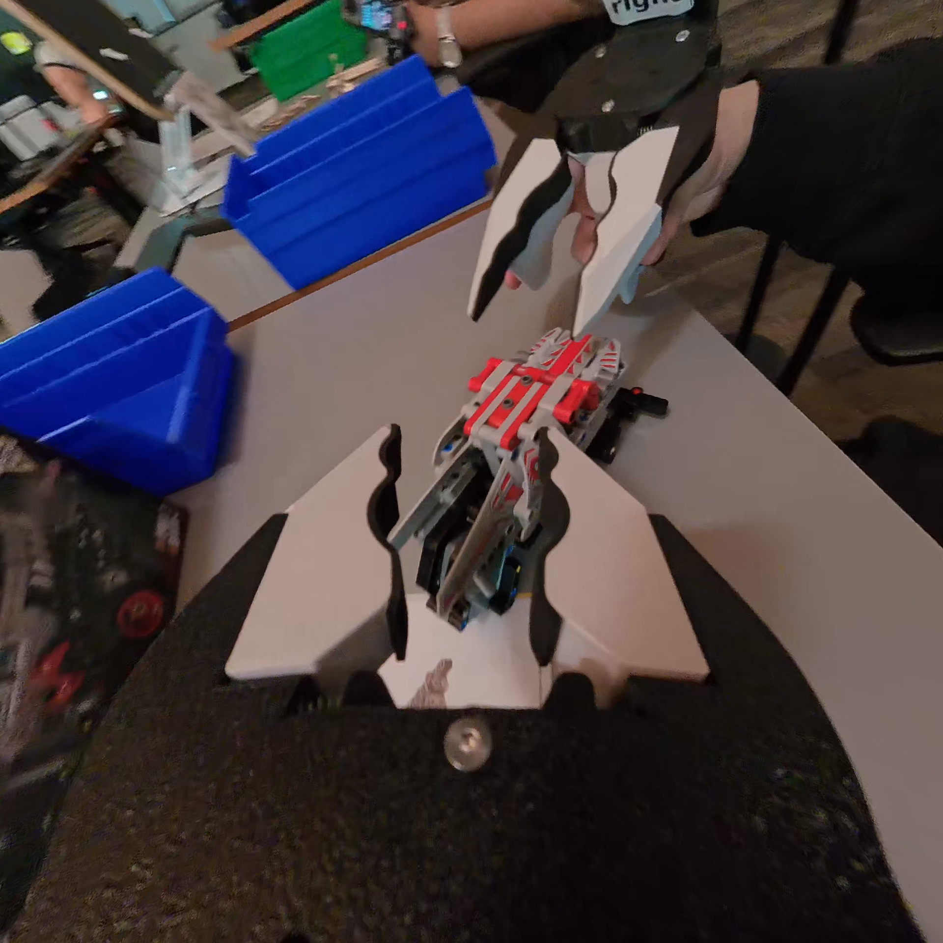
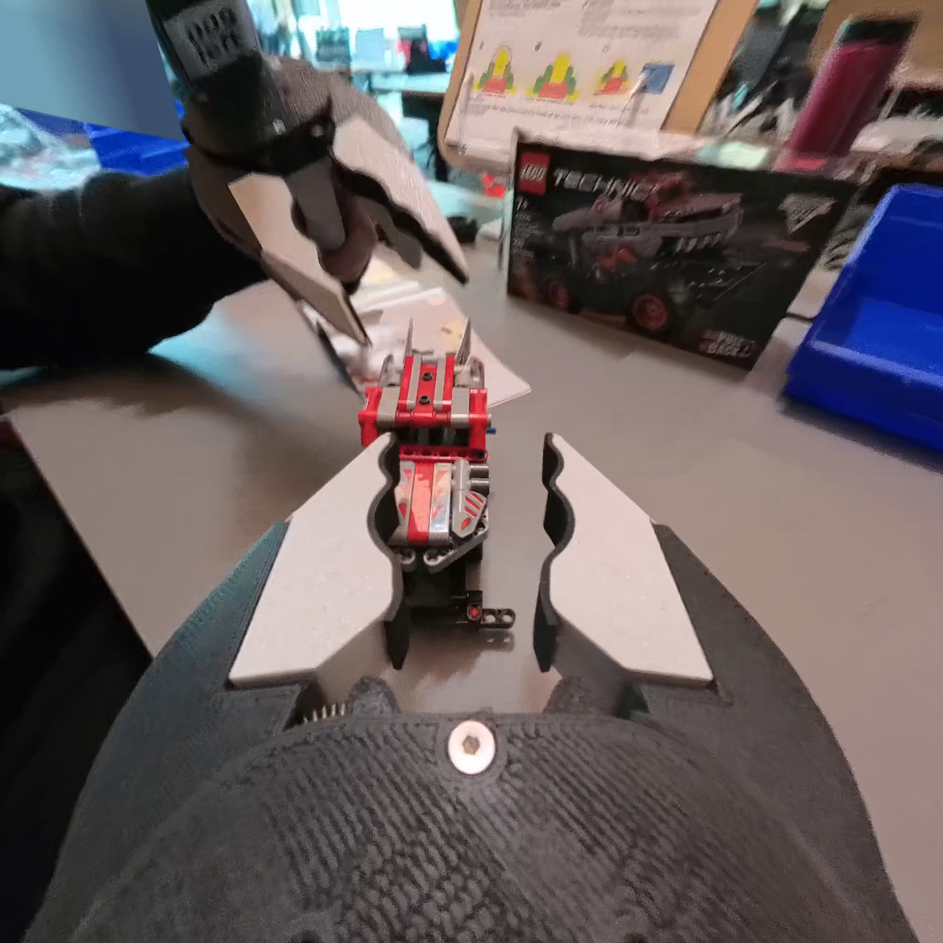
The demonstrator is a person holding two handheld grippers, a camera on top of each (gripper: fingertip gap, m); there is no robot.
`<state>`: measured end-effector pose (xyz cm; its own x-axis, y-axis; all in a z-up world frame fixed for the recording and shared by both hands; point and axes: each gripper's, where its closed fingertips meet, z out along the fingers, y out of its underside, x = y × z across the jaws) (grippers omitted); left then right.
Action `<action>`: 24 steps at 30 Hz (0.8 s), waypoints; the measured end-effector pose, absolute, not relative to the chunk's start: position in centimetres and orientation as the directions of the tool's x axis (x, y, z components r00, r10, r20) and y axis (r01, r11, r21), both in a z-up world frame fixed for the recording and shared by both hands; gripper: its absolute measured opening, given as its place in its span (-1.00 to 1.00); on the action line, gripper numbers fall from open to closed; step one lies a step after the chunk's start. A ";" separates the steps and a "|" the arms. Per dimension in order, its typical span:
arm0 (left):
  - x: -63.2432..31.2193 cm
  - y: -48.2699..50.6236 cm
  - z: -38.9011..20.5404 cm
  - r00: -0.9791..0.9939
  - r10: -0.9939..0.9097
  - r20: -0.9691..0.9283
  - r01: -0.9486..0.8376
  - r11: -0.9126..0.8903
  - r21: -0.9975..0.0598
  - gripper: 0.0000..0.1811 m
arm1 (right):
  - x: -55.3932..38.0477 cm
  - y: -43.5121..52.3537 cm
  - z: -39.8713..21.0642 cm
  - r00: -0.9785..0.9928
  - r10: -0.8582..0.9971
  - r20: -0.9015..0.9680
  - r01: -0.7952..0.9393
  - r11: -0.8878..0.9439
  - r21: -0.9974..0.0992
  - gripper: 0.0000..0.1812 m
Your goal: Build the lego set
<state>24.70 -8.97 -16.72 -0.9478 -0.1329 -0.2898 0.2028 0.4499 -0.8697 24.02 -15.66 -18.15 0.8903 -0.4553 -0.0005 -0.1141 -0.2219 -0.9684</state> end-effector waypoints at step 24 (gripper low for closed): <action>18.9 13.3 -22.1 -0.793 -0.548 -0.266 -0.112 0.561 -0.820 -0.50 | 24.3 -14.5 -19.7 0.893 -0.448 0.050 -0.118 -0.340 -0.933 -0.87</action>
<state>18.94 13.28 -22.12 -0.7929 -0.5480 -0.2664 -0.1122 0.5611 -0.8201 24.31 -14.50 -19.69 0.8926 -0.4480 0.0503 -0.1181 -0.3400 -0.9330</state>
